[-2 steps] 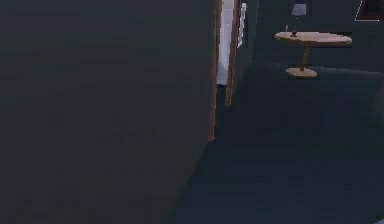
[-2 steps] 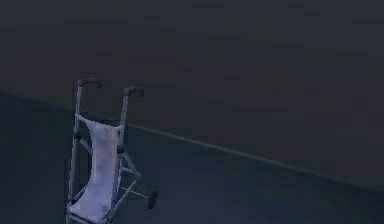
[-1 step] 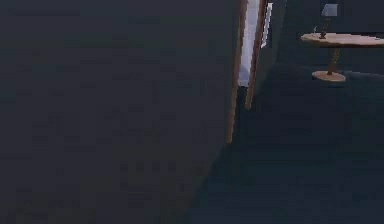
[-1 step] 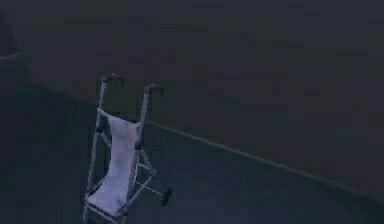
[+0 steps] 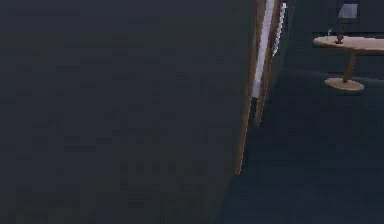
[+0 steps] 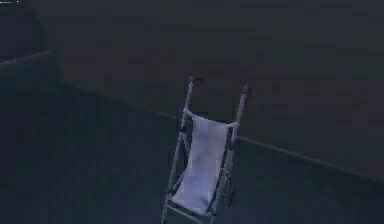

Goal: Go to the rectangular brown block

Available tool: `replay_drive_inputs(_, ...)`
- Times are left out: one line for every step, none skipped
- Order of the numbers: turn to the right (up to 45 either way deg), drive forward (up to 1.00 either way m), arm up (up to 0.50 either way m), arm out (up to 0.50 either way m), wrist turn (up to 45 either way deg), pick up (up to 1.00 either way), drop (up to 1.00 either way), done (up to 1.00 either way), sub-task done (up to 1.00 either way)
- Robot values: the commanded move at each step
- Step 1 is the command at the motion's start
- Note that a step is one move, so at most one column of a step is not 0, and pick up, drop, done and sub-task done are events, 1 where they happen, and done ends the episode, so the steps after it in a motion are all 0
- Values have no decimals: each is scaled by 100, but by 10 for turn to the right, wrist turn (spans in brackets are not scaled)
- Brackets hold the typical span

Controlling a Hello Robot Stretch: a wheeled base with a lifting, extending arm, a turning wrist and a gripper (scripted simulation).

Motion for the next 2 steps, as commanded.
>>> replay_drive_inputs(240,0,0,0,0,0,0,0,0)
replay_drive_inputs(0,75,0,0,0,0,0,0,0)
